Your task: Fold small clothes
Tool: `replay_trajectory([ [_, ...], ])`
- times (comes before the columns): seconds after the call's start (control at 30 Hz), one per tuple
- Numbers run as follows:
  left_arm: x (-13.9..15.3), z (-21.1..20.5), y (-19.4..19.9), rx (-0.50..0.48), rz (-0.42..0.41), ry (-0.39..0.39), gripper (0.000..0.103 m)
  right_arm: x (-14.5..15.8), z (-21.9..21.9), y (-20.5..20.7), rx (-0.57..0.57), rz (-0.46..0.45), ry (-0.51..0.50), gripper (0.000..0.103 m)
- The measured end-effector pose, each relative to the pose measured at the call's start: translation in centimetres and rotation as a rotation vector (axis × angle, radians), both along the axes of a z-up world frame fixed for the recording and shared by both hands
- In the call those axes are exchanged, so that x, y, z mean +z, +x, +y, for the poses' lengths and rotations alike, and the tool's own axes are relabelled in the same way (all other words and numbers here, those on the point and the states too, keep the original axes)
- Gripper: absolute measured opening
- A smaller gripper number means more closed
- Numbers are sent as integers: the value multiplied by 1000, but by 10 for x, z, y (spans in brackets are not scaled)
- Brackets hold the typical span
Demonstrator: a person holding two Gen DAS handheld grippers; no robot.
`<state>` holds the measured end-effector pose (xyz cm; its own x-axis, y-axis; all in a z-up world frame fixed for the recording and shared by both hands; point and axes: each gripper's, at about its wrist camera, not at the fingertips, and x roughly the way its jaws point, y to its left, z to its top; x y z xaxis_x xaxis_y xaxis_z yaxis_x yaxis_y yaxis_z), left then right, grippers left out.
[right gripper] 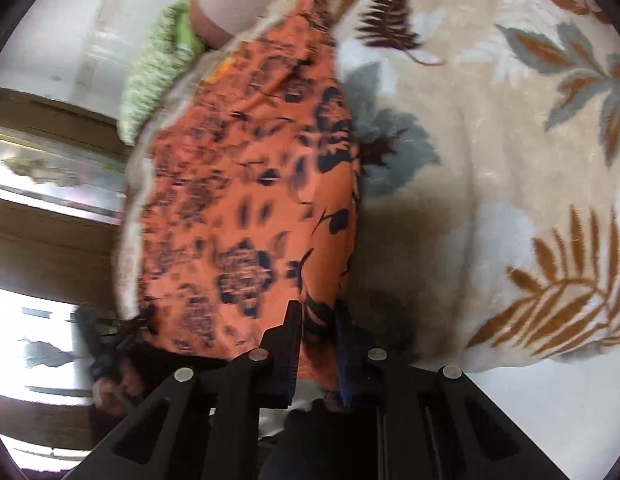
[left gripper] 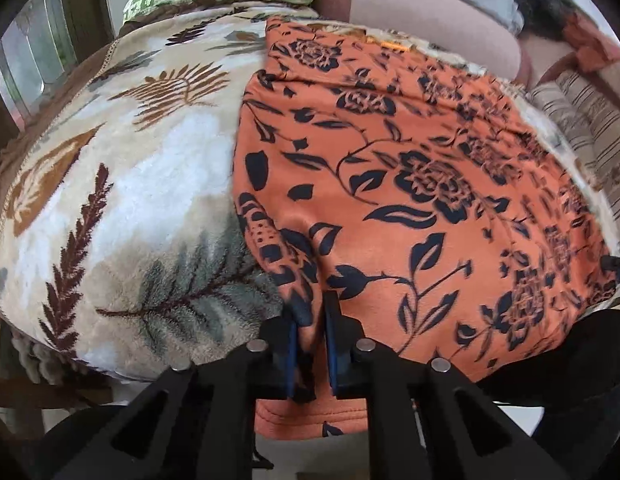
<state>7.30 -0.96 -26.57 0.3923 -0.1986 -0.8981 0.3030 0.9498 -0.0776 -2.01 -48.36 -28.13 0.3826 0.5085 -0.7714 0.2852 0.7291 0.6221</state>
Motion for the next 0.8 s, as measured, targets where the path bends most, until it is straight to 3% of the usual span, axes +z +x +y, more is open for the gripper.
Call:
replay_trajectory([
  [0.1, 0, -1, 0, 10, -10, 37, 48, -17, -8, 6, -46, 93, 19, 20],
  [0.27, -1, -1, -1, 5, -29, 37, 48, -24, -8, 6, -32, 108, 3, 23],
  [0.33, -1, -3, -1, -1, -39, 39, 45, -25, -6, 9, -28, 112, -2, 24],
  [0.5, 1, -8, -4, -28, -69, 55, 23, -22, -1, 10, -7, 75, -22, 26],
  [0.6, 2, -10, -4, -37, -82, 67, 16, -17, 6, 9, 2, 47, -37, 25],
  [0.8, 9, -8, -5, -43, -93, 63, 14, 7, 13, 6, 18, -30, -7, 22],
])
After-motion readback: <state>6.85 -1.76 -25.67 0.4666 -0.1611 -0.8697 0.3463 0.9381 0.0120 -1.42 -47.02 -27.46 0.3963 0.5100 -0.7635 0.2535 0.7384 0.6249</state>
